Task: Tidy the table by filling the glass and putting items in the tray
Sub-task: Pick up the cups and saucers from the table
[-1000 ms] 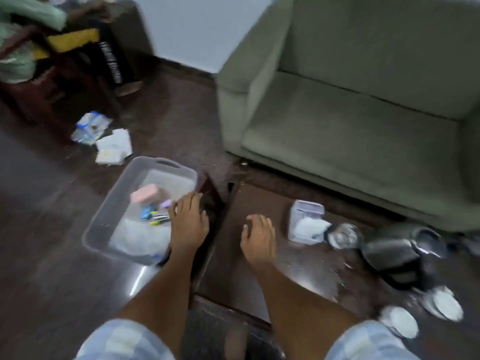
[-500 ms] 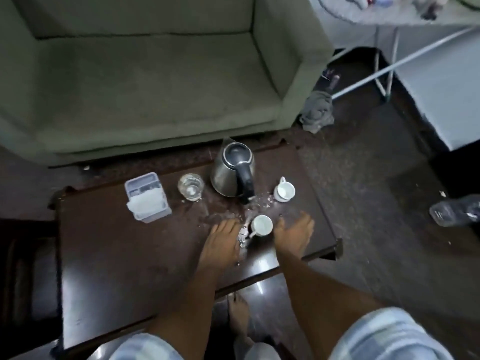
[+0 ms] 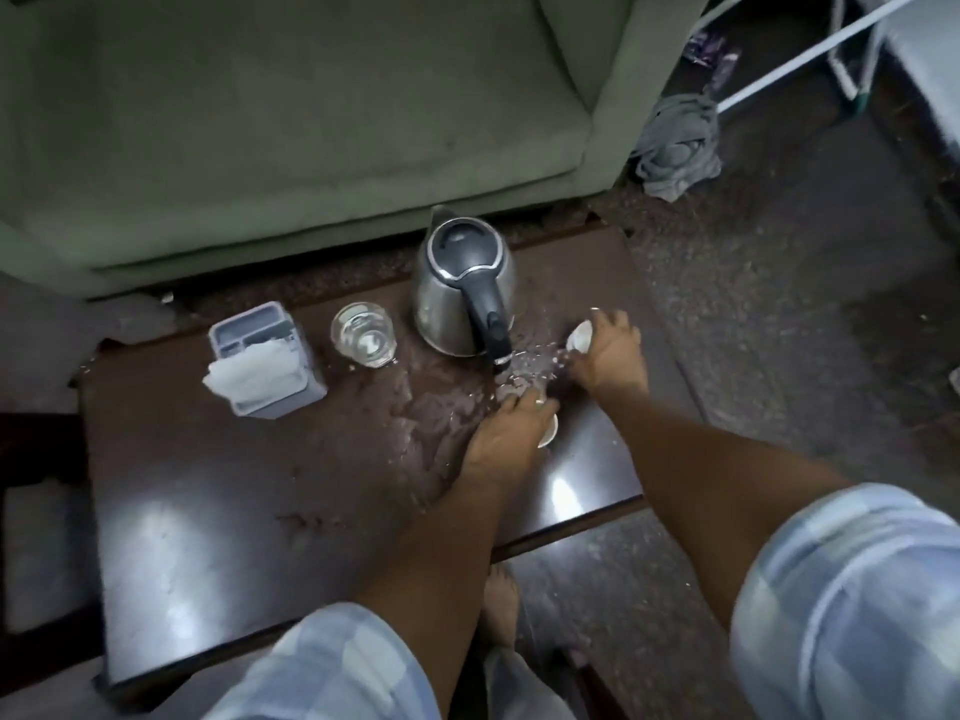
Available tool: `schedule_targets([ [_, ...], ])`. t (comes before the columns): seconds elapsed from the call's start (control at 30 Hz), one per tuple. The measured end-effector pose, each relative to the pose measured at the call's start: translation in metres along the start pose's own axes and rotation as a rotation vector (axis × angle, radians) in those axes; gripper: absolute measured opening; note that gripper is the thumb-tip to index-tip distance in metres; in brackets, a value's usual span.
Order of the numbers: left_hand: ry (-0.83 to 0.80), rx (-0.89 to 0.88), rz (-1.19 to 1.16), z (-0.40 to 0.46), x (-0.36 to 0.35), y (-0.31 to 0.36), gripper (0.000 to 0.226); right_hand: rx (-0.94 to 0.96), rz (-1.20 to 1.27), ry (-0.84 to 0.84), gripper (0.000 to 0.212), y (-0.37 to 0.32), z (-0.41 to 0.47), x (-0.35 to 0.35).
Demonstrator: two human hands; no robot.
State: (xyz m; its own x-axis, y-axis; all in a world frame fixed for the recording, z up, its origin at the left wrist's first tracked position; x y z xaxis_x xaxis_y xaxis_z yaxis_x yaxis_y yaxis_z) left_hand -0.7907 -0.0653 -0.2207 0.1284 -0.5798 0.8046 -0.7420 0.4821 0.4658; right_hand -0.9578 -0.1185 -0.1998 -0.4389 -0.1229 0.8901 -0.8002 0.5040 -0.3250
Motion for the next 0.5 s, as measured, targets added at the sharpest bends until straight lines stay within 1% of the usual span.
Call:
schedule_targets([
  [0.07,0.039,0.030,-0.068,-0.021,0.008,-0.015,0.068,-0.003,-0.024,0.061,0.068,0.005,-0.013,-0.001],
  [0.13,0.042,0.057,-0.109,-0.055,0.022,-0.035,0.070,-0.041,0.007,0.108,0.057,0.004,-0.046,-0.006],
  [0.2,0.077,0.081,-0.146,-0.095,0.042,-0.061,0.072,-0.064,0.029,0.104,0.049,-0.008,-0.091,-0.018],
  [0.27,0.163,0.137,-0.189,-0.142,0.067,-0.093,0.072,0.001,0.016,0.047,0.047,-0.030,-0.140,-0.038],
  [0.3,0.202,0.190,-0.218,-0.168,0.078,-0.113,0.073,0.065,0.025,0.016,0.047,-0.051,-0.166,-0.050],
  [0.37,0.286,0.311,-0.282,-0.221,0.098,-0.158,0.083,0.161,0.126,-0.102,0.051,-0.103,-0.216,-0.079],
  [0.4,0.366,0.380,-0.292,-0.253,0.112,-0.190,0.087,0.223,0.177,-0.172,0.057,-0.146,-0.237,-0.095],
  [0.43,0.422,0.411,-0.284,-0.272,0.121,-0.211,0.085,0.270,0.217,-0.226,0.062,-0.178,-0.256,-0.108],
  [0.5,0.534,0.462,-0.292,-0.323,0.156,-0.264,0.068,0.442,0.272,-0.249,0.067,-0.275,-0.288,-0.124],
])
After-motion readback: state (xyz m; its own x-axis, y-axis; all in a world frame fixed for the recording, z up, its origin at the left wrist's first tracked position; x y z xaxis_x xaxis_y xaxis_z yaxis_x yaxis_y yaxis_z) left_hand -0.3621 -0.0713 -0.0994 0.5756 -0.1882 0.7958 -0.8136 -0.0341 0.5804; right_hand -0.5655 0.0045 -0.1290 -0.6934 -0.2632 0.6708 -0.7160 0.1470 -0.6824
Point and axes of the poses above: each hand's wrist, its own z-axis towards the middle knuckle, its own x-axis out of the back of the hand, y = z × x, the point moved 7 cm from there along z, towards the middle knuckle, and after that the axes turned 2 degrees about -y, right-handed, at the moved point
